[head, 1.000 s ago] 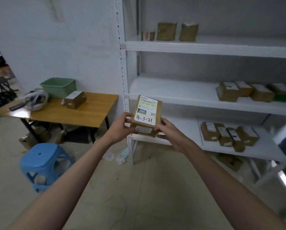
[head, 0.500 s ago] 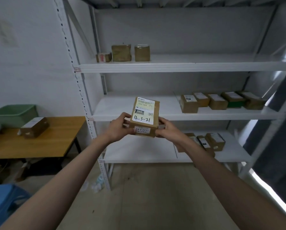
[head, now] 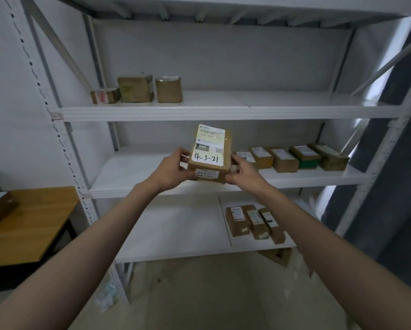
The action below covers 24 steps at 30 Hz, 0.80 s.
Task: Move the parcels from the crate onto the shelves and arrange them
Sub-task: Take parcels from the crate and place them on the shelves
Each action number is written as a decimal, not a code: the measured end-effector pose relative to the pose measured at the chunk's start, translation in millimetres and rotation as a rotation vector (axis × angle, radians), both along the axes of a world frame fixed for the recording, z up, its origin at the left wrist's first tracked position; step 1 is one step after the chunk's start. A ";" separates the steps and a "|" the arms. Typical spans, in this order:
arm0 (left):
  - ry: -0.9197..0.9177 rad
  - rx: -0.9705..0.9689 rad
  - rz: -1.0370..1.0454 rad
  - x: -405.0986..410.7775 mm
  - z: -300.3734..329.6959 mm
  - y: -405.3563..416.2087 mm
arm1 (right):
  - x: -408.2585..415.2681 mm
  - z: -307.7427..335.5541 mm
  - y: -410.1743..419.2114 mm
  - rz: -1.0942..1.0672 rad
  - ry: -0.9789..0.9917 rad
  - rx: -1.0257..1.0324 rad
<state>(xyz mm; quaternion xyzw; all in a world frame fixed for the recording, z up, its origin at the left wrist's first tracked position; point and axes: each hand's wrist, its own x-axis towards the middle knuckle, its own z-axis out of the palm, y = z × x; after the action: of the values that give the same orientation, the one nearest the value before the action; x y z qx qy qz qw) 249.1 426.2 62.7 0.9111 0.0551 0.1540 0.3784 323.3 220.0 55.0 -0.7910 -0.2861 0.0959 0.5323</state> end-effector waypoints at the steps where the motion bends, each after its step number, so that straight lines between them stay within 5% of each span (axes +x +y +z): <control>1: -0.022 0.016 -0.001 10.5 11.4 2.3 | 10.5 9.4 3.6 -0.015 -0.022 0.008; 13: -0.236 0.210 0.089 145.2 137.3 71.8 | 164.8 121.5 90.7 -0.103 -0.248 0.106; 24: -0.144 0.178 0.153 264.9 155.1 102.5 | 277.0 142.1 139.7 -0.142 -0.198 -0.016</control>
<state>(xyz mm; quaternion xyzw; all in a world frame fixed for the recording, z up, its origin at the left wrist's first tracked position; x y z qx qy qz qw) 514.0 528.7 217.8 0.9208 0.0831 0.2516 0.2861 600.3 359.7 197.1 -0.8192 -0.2797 -0.0185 0.5003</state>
